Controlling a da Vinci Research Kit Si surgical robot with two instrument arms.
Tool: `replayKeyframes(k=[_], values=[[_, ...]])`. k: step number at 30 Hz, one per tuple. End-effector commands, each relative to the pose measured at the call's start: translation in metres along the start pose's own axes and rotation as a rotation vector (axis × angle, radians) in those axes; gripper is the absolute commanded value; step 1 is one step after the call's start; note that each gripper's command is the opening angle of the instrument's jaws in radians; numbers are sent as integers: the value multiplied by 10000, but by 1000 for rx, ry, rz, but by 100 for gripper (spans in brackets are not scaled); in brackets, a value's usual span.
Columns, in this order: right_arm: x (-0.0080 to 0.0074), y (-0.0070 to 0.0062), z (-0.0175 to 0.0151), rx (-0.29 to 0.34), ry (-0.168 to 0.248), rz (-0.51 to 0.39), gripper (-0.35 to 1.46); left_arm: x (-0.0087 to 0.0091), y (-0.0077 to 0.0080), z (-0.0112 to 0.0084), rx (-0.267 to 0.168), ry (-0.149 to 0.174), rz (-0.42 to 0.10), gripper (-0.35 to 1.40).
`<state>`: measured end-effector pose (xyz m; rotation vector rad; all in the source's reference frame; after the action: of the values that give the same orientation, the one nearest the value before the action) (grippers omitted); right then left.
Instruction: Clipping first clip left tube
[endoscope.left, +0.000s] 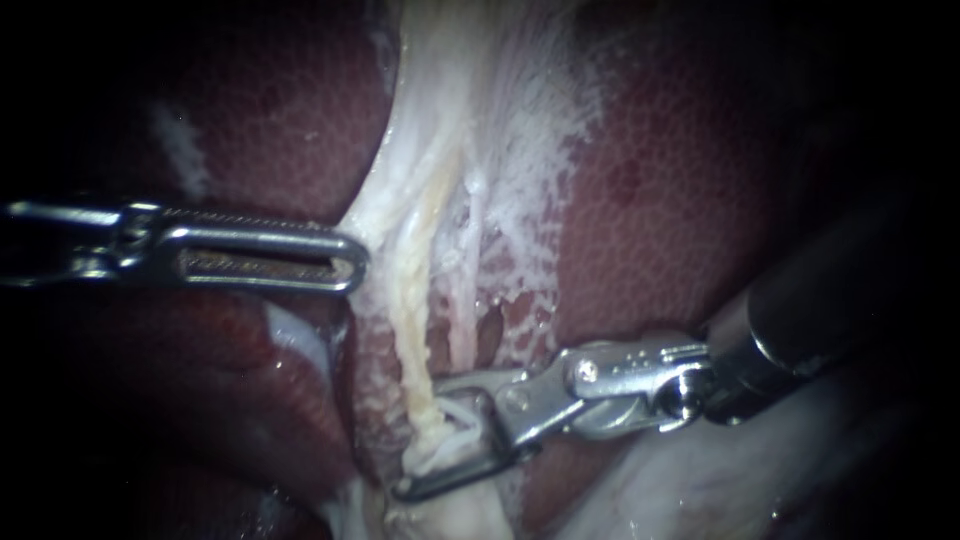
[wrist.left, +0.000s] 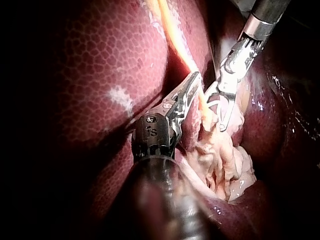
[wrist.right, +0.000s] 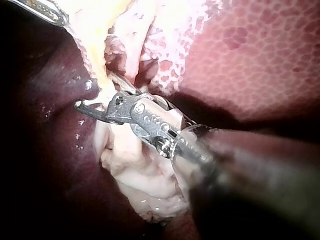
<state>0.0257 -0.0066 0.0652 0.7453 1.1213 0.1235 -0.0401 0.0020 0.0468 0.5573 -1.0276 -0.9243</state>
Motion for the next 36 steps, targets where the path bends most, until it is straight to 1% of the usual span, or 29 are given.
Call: replayKeyframes(k=[1,11,21,23,25,28,32,36], values=[[0,1,2,-1,0,0,57,0,0,0,0,0,0,-35],[2,8,7,-5,1,2,49,1,-1,1,-1,0,0,-35],[1,12,8,-6,1,8,33,1,-1,1,-1,-1,0,-35],[1,13,7,-5,1,20,20,1,-1,1,-1,-1,0,-35],[0,15,6,-5,2,38,-8,1,-1,2,-1,-1,0,-35],[0,17,4,-5,3,44,-33,1,-1,2,-2,-1,0,-35],[1,21,1,0,3,46,-35,1,-1,2,-2,-1,0,-35],[1,22,-1,-3,4,46,-35,1,-1,2,-2,-1,0,-35]])
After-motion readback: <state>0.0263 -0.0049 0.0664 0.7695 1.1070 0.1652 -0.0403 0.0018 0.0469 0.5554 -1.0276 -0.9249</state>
